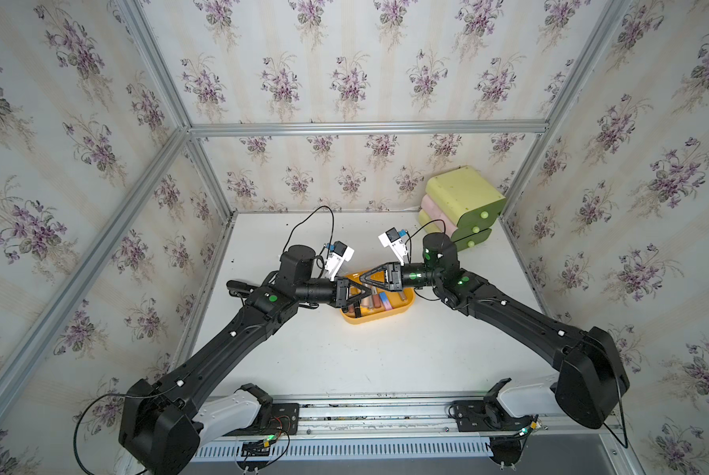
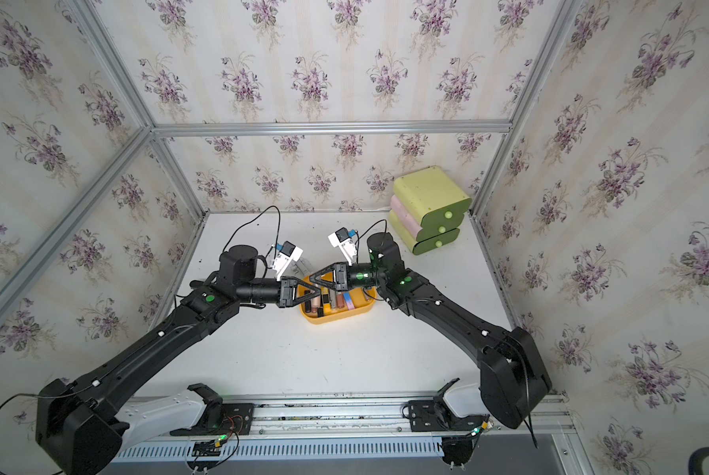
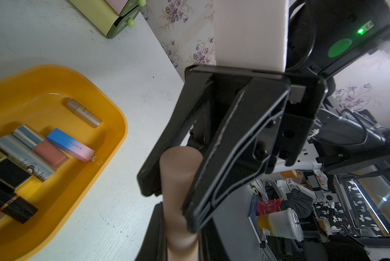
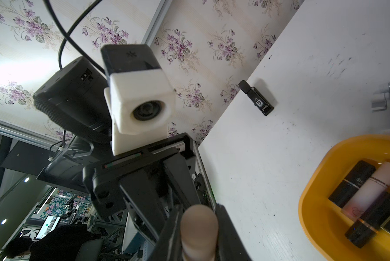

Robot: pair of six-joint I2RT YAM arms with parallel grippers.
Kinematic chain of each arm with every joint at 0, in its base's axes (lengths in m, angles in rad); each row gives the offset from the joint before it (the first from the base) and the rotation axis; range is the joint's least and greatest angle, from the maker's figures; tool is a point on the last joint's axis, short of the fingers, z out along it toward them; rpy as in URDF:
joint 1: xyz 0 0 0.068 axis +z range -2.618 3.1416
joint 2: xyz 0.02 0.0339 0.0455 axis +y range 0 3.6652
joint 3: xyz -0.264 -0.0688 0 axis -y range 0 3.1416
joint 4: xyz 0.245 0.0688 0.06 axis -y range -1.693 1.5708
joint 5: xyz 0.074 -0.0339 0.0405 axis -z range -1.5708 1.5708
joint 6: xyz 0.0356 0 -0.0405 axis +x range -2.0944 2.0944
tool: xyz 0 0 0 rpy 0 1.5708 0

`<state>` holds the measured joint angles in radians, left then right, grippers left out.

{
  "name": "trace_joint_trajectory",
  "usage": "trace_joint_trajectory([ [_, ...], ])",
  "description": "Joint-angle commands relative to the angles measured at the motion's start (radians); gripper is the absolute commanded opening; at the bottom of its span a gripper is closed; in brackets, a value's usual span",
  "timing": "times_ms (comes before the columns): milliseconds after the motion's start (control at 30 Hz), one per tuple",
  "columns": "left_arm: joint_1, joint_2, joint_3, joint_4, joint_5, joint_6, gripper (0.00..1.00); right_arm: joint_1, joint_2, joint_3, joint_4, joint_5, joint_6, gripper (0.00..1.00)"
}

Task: Put the lipstick into the storage box
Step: Place the lipstick in the storage box.

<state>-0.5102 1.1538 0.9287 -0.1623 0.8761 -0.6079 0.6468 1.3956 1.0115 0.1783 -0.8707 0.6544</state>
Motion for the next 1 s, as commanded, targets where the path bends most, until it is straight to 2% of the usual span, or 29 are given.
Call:
trace_joint_trajectory([
  [0,-0.001,-0.005,0.012,0.035,-0.007,0.019,0.09,0.006,-0.004,-0.001,0.028,-0.004,0.008,0.19],
  [33,-0.001,-0.005,0.012,0.035,-0.012,0.019,0.15,0.005,-0.005,-0.001,0.027,-0.001,0.008,0.18],
  [100,-0.001,-0.007,0.018,0.021,-0.031,0.025,0.42,0.004,-0.007,0.002,0.016,0.01,0.003,0.17],
  [233,0.001,-0.032,0.035,-0.035,-0.087,0.059,0.79,0.001,-0.011,0.032,-0.063,0.058,-0.036,0.17],
  [267,0.002,-0.044,0.042,-0.058,-0.106,0.074,0.95,-0.005,-0.008,0.047,-0.099,0.078,-0.054,0.17],
  [300,0.004,-0.061,0.05,-0.085,-0.129,0.094,1.0,-0.013,-0.006,0.066,-0.146,0.106,-0.071,0.17],
  [367,0.013,-0.1,0.063,-0.14,-0.182,0.127,1.0,-0.03,0.006,0.108,-0.258,0.186,-0.111,0.17],
  [433,0.025,-0.15,0.072,-0.216,-0.283,0.154,1.0,-0.046,0.024,0.158,-0.38,0.286,-0.156,0.17],
  [567,0.04,-0.248,0.091,-0.435,-0.638,0.179,1.0,-0.056,0.085,0.245,-0.551,0.444,-0.246,0.17],
  [600,0.046,-0.264,0.087,-0.47,-0.686,0.18,1.0,-0.056,0.104,0.266,-0.582,0.471,-0.266,0.17],
  [733,0.063,-0.311,0.046,-0.554,-0.785,0.162,1.0,-0.057,0.157,0.314,-0.634,0.539,-0.319,0.17],
  [967,0.075,-0.343,-0.025,-0.604,-0.827,0.125,1.0,-0.056,0.232,0.369,-0.688,0.621,-0.37,0.17],
])
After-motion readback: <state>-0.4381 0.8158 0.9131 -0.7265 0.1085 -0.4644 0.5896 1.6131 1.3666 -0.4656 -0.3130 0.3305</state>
